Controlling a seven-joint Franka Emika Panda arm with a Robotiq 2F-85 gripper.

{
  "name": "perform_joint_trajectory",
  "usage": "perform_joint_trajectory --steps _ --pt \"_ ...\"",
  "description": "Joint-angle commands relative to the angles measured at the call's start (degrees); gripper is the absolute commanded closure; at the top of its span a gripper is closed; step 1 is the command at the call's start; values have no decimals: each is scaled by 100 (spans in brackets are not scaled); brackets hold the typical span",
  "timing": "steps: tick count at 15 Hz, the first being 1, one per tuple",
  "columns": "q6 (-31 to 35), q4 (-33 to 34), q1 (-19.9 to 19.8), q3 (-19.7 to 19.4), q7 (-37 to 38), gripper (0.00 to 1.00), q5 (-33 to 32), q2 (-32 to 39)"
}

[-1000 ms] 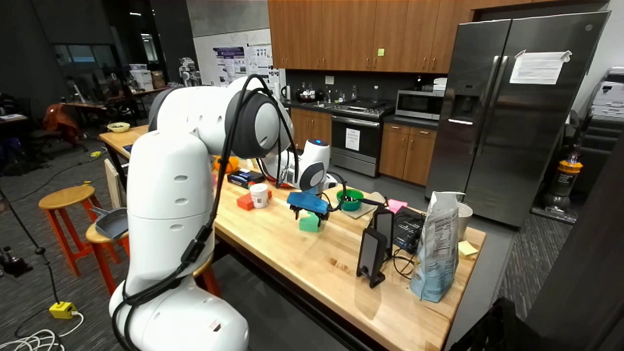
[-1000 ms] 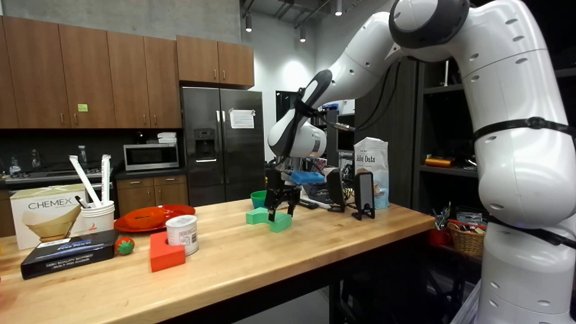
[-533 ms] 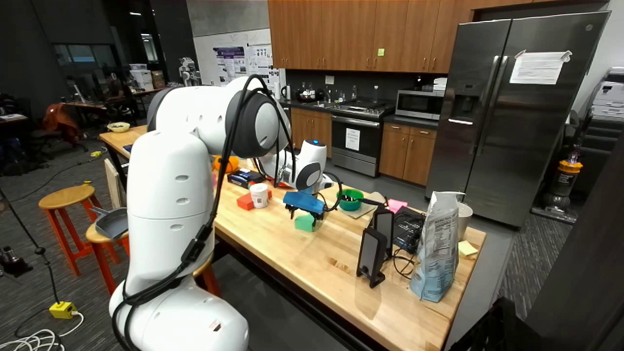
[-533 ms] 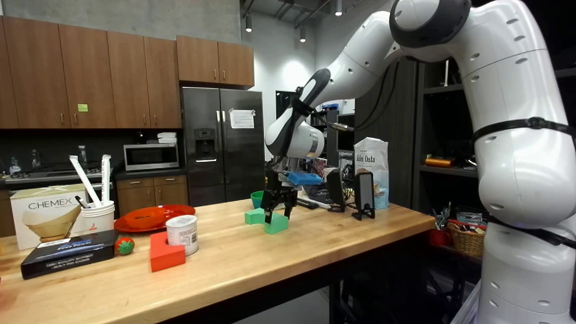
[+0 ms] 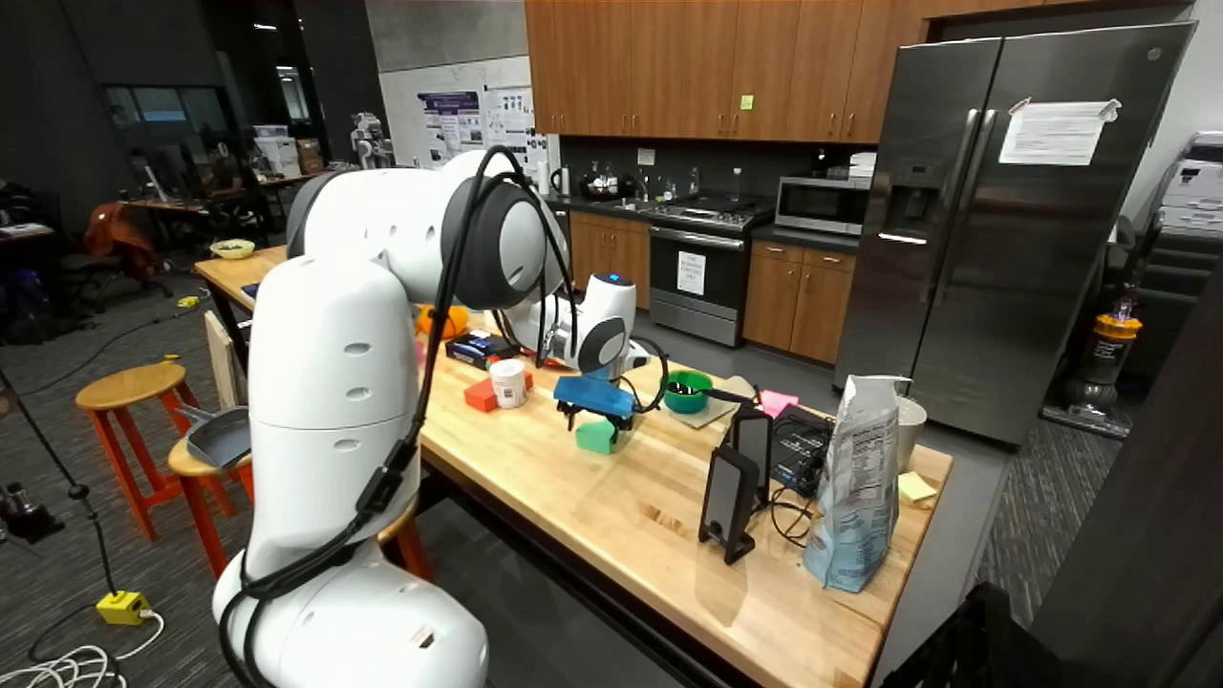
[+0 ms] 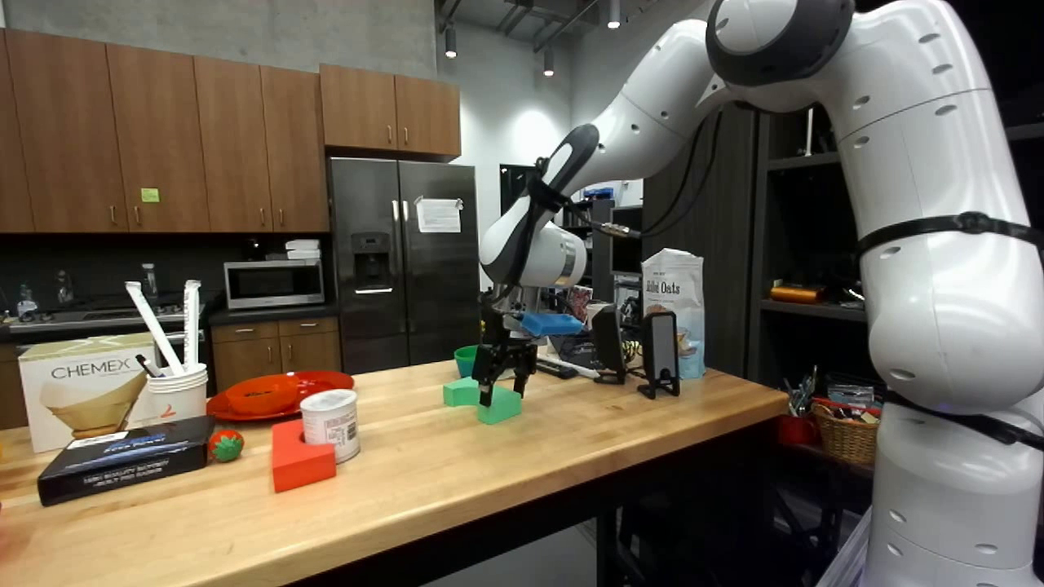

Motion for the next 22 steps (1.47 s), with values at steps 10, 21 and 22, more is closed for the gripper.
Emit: perform_joint_trajectory --steps 10,21,22 --pt "479 259 118 -182 467 0 -1097 180" --pt "373 905 290 -210 1016 0 -1205 572" --pt "352 944 310 -224 1061 0 -1237 611"
